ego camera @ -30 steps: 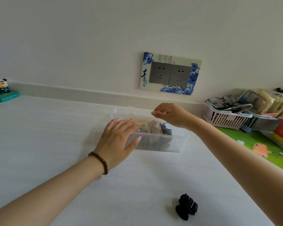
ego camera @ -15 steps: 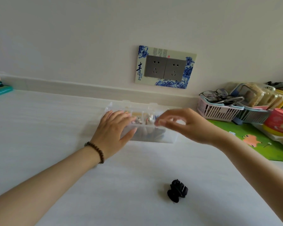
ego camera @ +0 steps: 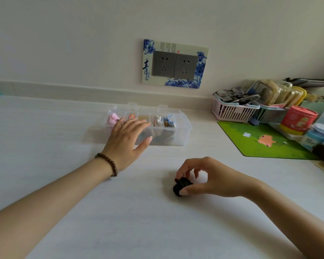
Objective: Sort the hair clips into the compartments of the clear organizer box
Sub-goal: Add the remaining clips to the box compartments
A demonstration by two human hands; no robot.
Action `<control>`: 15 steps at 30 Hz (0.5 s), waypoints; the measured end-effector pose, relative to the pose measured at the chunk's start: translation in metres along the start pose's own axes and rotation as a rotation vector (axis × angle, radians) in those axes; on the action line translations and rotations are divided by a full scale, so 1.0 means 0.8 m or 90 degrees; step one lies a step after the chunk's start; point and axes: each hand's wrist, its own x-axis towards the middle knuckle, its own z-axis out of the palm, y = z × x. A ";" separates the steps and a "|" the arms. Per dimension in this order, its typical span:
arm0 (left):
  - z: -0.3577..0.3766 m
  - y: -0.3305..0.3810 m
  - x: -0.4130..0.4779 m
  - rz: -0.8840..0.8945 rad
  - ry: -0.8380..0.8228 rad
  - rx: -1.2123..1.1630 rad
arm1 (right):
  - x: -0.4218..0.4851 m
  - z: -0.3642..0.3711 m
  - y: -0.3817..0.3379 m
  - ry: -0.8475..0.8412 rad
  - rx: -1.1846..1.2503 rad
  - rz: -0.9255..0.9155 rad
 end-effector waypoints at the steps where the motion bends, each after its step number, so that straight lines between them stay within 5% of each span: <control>1: 0.001 0.000 0.000 0.000 -0.001 -0.002 | 0.003 -0.003 -0.001 0.020 -0.001 -0.013; 7: 0.001 -0.004 -0.001 0.004 0.009 -0.019 | 0.063 -0.061 0.010 0.359 0.147 -0.010; 15: -0.001 -0.005 0.000 0.023 0.050 -0.043 | 0.121 -0.066 0.045 0.415 0.166 0.116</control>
